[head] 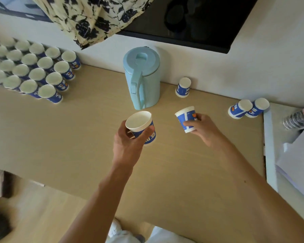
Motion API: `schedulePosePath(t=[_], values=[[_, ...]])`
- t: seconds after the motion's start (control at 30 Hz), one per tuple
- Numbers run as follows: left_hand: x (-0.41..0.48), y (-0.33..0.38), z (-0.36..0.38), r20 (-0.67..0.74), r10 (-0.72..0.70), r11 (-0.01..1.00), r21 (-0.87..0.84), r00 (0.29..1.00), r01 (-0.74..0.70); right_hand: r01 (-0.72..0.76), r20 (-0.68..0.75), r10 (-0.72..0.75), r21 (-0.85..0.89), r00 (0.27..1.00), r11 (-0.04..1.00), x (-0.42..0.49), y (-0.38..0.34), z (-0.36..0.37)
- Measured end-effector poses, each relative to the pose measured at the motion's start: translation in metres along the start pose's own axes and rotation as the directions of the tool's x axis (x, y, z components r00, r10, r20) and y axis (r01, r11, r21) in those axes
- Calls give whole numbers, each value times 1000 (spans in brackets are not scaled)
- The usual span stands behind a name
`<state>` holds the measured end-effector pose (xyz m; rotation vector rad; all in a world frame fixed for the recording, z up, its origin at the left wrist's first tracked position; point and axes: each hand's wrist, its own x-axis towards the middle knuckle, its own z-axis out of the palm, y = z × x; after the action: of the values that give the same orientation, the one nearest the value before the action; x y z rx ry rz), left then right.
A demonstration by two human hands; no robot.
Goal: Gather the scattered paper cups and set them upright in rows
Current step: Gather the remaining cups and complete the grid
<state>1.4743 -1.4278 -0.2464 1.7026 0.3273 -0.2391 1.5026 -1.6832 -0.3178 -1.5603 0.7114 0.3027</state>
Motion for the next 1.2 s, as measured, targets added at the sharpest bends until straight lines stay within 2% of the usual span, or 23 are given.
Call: schedulePosePath(t=[0.2,0.4,0.63,0.9,1.2], values=[[-25,6,-60,-36,50,998,-45,998,-52,68,78,-77,111,994,992,-67,2,81],[-49,6,-151,-127,99,989,-99,987,-111,226,106,-230,44,967,973,-126,-10,174],[-70,-4,-265,-270,129,976,-136,954,-171,317,201,-320,45,926,947,-194,-30,283],[-85,-23,-376,-382,132,970,-139,914,-198,372,237,-377,67,896,926,-229,-33,388],[-54,-39,-445,-441,69,971,-175,895,-161,338,284,-349,88,893,937,-214,-37,473]])
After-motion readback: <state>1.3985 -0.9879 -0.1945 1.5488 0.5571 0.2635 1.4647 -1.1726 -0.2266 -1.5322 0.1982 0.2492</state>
